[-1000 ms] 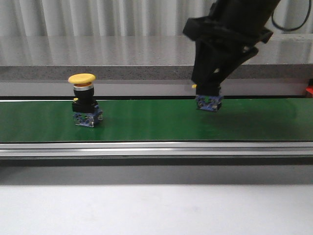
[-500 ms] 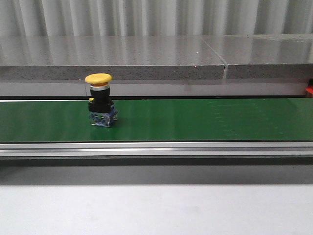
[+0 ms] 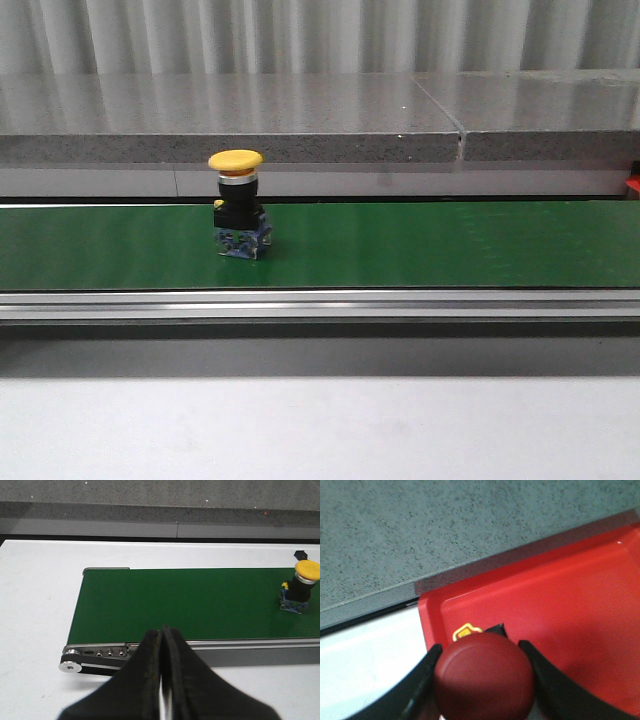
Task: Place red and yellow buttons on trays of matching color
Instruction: 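Carry the red button into the red tray and open the right gripper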
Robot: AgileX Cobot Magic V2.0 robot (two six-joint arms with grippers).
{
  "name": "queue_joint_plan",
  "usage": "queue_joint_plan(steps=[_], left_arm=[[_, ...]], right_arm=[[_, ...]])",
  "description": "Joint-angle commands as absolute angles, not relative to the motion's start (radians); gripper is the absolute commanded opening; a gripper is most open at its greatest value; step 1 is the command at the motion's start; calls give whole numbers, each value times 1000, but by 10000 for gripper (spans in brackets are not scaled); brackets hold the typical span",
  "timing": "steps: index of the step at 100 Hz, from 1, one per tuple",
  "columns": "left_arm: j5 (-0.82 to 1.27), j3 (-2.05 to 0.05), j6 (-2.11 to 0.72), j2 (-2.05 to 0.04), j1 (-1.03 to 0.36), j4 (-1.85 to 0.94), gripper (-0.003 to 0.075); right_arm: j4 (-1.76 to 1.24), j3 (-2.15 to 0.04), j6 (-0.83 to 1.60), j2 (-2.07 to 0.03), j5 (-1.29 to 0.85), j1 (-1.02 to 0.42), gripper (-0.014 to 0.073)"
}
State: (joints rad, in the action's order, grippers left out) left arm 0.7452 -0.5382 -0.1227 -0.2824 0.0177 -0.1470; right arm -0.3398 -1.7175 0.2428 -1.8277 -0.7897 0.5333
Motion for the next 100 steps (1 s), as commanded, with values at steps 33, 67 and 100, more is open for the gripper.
queue_joint_plan(steps=[33, 67, 100], left_arm=[[673, -565, -119, -290, 11, -166, -21], [673, -565, -119, -290, 11, -166, -21], [673, -565, -119, -290, 11, -166, -21]], right_arm=[[-371, -2002, 242, -2051, -866, 540, 85], [-353, -2033, 242, -2144, -865, 540, 85], [-303, -2033, 242, -2195, -847, 540, 85]])
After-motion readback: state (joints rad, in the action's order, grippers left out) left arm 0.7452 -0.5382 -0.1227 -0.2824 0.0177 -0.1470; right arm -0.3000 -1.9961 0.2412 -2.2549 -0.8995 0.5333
